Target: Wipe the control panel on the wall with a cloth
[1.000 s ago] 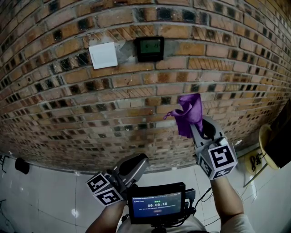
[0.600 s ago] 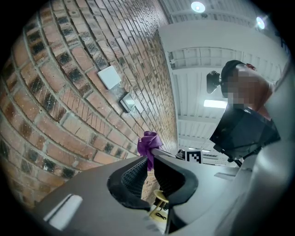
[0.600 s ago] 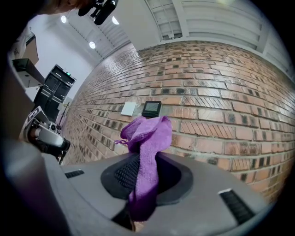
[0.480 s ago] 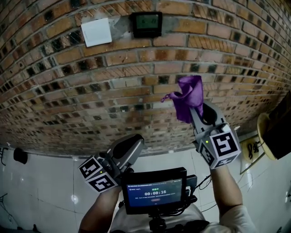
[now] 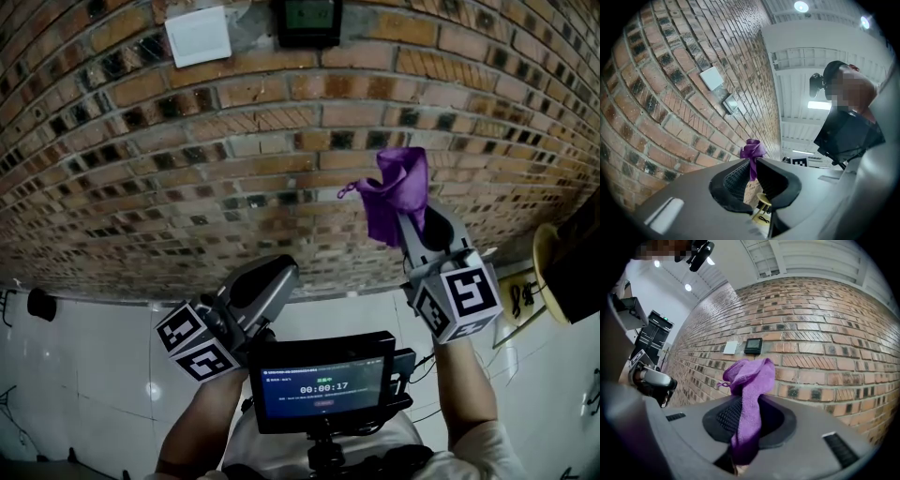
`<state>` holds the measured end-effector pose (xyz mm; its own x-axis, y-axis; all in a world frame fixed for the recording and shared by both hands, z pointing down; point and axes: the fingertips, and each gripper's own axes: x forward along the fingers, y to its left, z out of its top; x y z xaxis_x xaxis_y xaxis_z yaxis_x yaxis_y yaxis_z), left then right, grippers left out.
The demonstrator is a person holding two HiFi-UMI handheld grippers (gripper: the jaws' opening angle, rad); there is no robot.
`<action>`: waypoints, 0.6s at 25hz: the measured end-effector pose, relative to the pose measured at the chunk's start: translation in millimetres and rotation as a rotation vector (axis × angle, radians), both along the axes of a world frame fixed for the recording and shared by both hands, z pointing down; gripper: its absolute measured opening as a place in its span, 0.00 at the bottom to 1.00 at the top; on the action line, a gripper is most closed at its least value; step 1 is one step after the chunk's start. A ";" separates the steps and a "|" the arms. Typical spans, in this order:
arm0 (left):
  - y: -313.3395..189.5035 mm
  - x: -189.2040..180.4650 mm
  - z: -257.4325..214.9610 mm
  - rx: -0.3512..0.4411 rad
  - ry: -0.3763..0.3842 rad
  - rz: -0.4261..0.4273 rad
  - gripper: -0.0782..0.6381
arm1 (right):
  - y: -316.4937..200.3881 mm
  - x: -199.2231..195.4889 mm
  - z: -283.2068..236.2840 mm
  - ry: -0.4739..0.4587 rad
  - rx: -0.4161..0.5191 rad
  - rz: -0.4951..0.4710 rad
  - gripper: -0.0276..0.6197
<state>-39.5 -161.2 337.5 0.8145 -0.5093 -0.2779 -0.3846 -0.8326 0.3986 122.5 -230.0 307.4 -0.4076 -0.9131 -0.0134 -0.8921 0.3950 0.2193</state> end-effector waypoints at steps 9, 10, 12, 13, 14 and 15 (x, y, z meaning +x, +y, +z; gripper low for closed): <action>0.0 0.6 2.0 -0.005 0.001 0.001 0.15 | 5.6 -2.1 11.3 -0.013 -0.026 -0.006 0.18; 0.2 1.0 2.1 -0.006 0.001 0.003 0.15 | 6.6 -2.1 12.3 -0.013 -0.029 -0.006 0.18; 0.5 1.5 2.4 -0.008 0.002 0.006 0.15 | 8.2 -2.5 14.2 -0.012 -0.034 -0.007 0.18; 0.5 1.3 2.4 -0.009 0.002 0.006 0.15 | 8.7 -3.3 15.0 -0.012 -0.036 -0.010 0.18; 0.5 0.9 2.3 -0.008 0.001 0.005 0.15 | 9.2 -4.4 15.6 -0.014 -0.037 -0.014 0.18; 0.6 0.8 2.2 -0.008 0.000 0.004 0.15 | 10.0 -5.3 16.1 -0.016 -0.038 -0.017 0.18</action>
